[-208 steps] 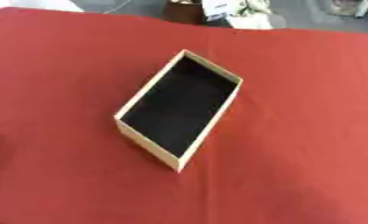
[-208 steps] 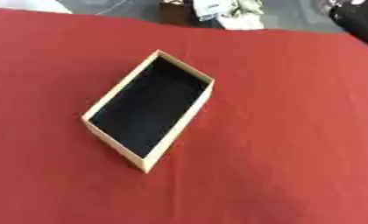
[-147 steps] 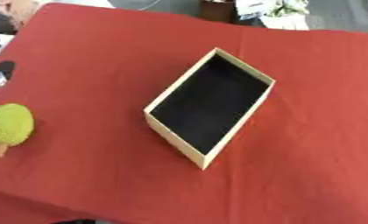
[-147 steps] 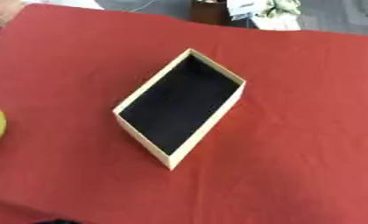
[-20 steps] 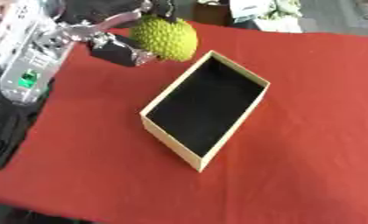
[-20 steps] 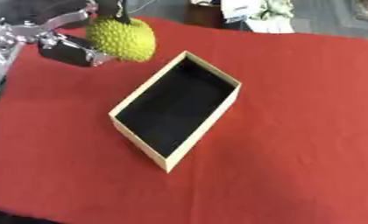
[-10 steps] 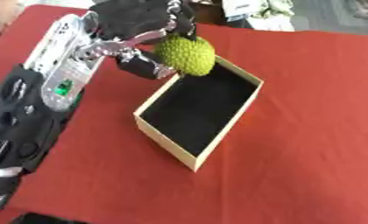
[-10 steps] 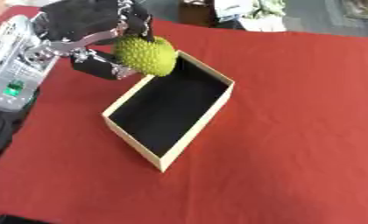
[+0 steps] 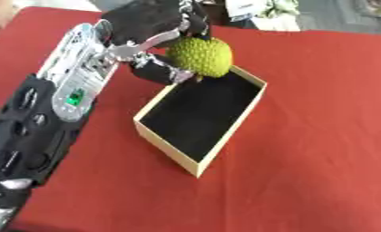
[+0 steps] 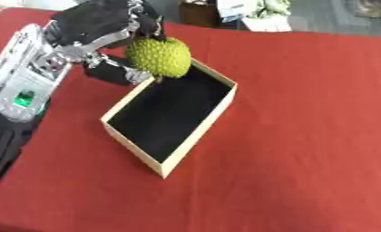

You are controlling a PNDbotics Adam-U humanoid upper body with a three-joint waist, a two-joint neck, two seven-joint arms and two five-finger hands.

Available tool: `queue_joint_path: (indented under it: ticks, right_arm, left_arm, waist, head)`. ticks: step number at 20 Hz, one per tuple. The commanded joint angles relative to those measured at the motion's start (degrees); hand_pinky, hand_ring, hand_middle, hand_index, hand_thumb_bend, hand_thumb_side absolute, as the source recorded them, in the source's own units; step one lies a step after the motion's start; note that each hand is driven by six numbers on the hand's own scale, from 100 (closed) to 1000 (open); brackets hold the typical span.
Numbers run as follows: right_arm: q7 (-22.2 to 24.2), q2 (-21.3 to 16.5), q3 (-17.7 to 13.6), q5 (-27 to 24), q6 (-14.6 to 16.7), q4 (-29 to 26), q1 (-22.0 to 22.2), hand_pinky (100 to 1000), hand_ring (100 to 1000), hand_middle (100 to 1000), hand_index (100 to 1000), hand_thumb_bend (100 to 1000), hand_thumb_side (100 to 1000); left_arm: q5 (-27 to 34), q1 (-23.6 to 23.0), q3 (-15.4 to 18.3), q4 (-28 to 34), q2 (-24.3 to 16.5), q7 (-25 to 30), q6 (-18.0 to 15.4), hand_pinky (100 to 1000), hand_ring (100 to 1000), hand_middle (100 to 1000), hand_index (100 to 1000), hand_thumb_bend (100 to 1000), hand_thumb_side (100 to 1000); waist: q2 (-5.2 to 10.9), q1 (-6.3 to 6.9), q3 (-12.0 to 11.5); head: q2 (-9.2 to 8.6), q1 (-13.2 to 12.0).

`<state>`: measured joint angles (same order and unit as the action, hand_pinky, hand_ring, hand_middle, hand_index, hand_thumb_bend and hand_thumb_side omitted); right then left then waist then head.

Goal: Pick up objects on the table and place them in the box.

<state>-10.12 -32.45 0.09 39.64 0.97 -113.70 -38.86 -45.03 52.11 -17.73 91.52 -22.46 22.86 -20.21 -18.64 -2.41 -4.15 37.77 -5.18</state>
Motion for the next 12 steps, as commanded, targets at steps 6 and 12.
queue_joint_path:
  ticks: [6, 12]
  right_arm:
    - [0.1, -0.8, -0.4, -0.2, 0.0, -0.9, -0.9, 814, 860, 866, 839, 100, 786]
    - [0.1, -0.8, -0.4, -0.2, -0.1, -0.9, -0.7, 813, 859, 866, 839, 100, 787]
  left_arm:
    - [-1.1, -0.3, -0.9, -2.3, 0.9, 3.8, -0.6, 333, 396, 462, 617, 100, 138]
    - [-2.2, -0.8, -1.4, -2.1, 0.9, 6.4, -2.2, 580, 589, 639, 824, 192, 410]
  waist:
    - [1.19, 0.12, 0.1]
    - [1.13, 0.13, 0.1]
  head:
    - [0.04, 0.7]
    - [0.1, 0.9]
